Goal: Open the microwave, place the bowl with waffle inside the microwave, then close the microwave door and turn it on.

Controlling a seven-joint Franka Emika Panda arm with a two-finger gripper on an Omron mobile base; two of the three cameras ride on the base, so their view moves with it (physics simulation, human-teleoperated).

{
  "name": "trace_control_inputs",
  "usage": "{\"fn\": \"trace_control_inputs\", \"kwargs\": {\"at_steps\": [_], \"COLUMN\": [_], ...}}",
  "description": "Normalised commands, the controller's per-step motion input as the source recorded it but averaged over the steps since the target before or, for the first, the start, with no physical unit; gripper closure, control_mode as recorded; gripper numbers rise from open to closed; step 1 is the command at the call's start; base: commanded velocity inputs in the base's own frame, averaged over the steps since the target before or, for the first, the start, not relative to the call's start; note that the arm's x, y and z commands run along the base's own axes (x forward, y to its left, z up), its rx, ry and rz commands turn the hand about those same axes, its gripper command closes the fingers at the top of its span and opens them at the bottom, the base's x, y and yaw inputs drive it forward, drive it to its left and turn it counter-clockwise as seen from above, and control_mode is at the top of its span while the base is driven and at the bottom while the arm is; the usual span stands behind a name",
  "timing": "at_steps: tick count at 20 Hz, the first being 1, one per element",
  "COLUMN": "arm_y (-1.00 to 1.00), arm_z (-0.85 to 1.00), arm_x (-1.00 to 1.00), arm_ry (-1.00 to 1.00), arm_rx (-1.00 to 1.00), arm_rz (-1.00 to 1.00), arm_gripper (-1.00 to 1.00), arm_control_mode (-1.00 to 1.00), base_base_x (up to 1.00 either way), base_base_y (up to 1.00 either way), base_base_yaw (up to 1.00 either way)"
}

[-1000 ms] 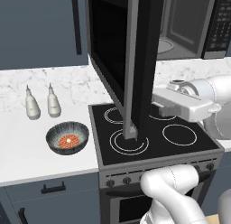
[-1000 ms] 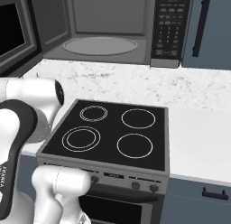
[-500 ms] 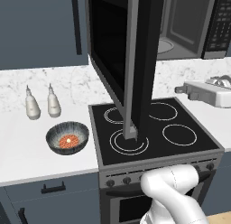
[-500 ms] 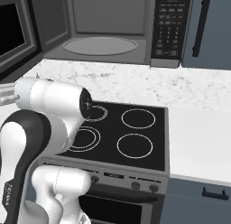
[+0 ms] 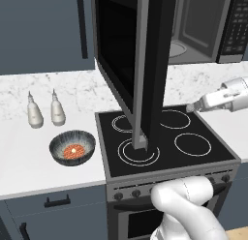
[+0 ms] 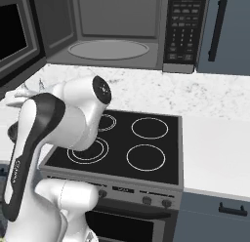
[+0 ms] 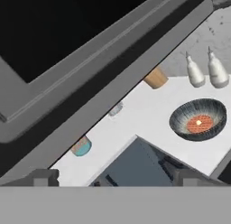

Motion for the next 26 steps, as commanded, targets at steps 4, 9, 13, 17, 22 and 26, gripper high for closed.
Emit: {"fn": "trace_control_inputs", "kwargs": {"at_steps": [4, 9, 13, 17, 22, 26], "arm_y": [0.33, 0.60, 0.45, 0.11, 0.34, 0.38], "arm_z": [-0.98, -0.85, -0.59, -0.19, -0.27, -0.46], "arm_x": [0.41, 0.24, 0.46, 0.63, 0.59, 0.46], "arm_ry": [0.07, 0.08, 0.06, 0.11, 0.15, 0.18], "arm_rx": [-0.20, -0.16, -0.06, 0.00, -0.05, -0.05], "arm_rz": [-0.02, -0.10, -0.14, -0.16, -0.16, -0.06], "arm_gripper": [-1.00, -1.00, -1.00, -1.00, -1.00, -1.00], "arm_control_mode": [-1.00, -1.00, -1.00, -1.00, -1.00, -1.00], "base_base_x": [0.00, 0.00, 0.00, 0.00, 0.00, 0.00], "base_base_y": [0.00, 0.00, 0.00, 0.00, 0.00, 0.00], "base_base_yaw": [0.00, 0.00, 0.00, 0.00, 0.00, 0.00]}}
